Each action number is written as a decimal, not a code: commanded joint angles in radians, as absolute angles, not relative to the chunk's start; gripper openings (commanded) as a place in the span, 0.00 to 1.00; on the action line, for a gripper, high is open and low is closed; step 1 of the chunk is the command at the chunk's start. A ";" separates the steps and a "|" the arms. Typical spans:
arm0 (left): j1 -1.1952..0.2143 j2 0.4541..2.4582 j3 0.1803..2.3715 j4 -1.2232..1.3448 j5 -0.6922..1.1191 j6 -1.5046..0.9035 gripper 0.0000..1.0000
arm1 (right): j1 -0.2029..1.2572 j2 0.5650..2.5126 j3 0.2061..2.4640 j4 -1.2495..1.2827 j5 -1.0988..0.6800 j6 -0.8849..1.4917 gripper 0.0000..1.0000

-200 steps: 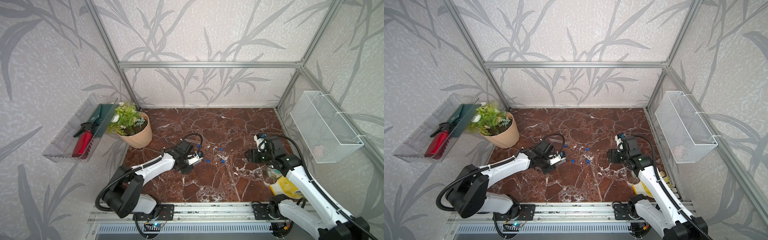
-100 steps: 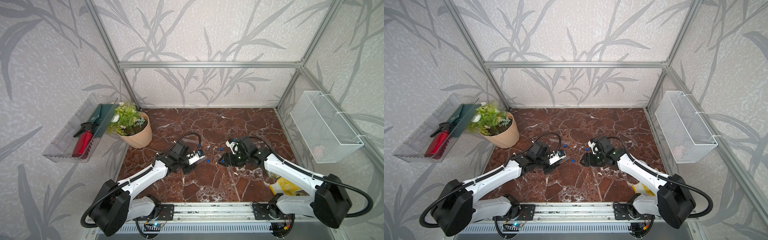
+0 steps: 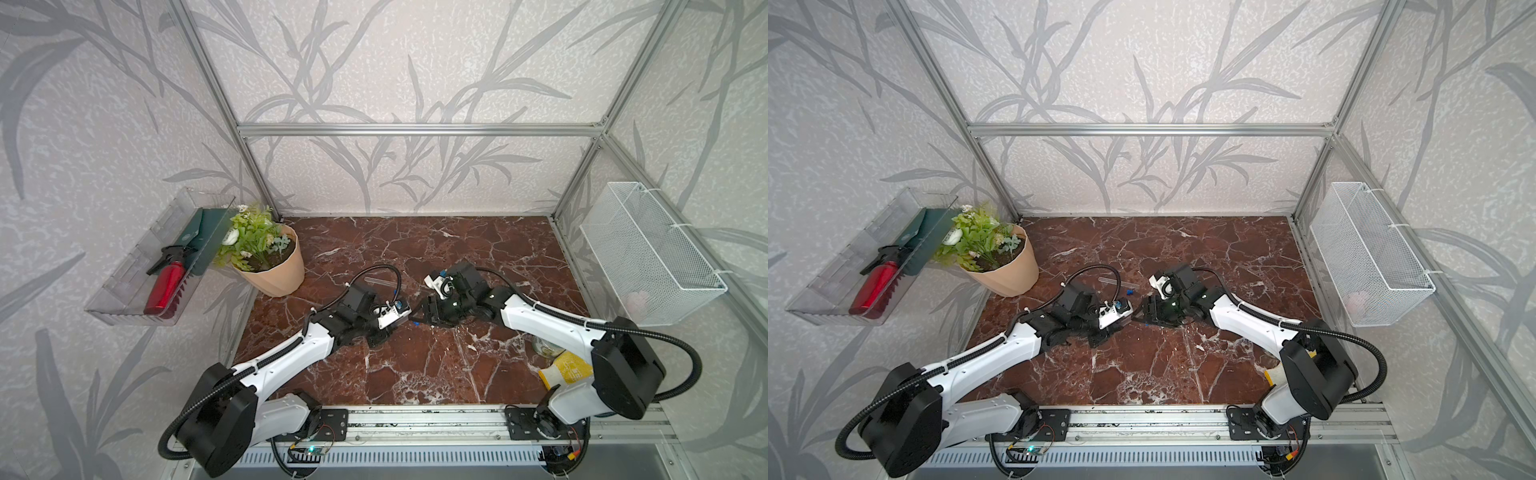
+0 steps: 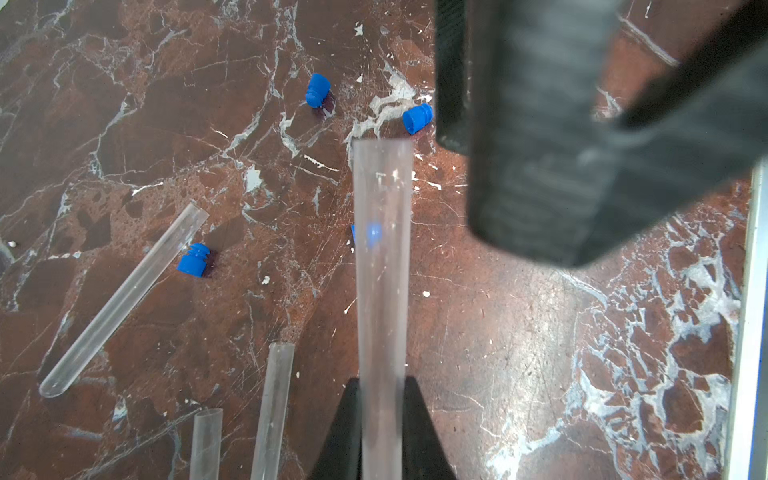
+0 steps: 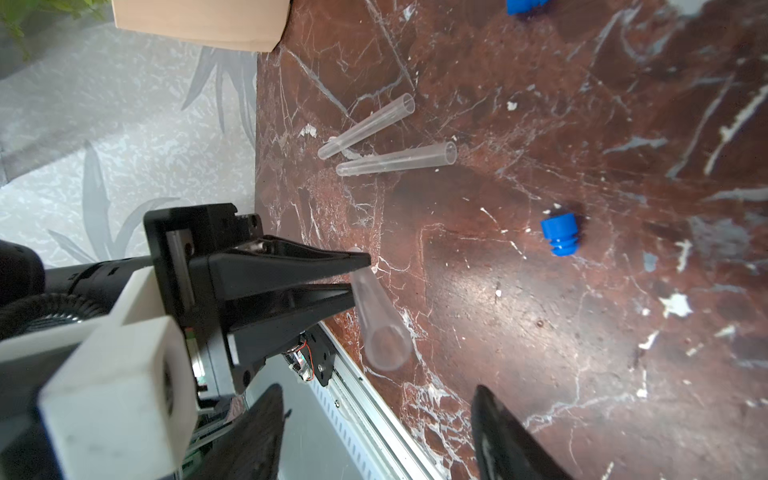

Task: Insert stoppers into test tubes
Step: Adjust the test tube.

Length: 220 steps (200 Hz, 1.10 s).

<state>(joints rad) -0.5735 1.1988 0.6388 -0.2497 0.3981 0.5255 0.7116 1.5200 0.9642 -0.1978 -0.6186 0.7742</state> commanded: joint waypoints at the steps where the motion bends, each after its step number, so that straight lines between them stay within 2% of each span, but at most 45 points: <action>1: -0.574 1.174 0.624 -0.242 0.423 0.563 0.10 | 0.720 1.546 0.995 -0.169 -0.652 0.792 0.66; 69: -0.575 1.147 0.607 -0.235 0.425 0.569 0.10 | 0.721 1.603 1.019 -0.139 -0.684 0.802 0.56; 127: -0.574 1.144 0.605 -0.239 0.418 0.577 0.10 | 0.721 1.629 1.018 -0.094 -0.715 0.827 0.42; 220: -0.575 1.150 0.612 -0.238 0.411 0.594 0.10 | 0.723 1.646 1.028 -0.080 -0.727 0.833 0.33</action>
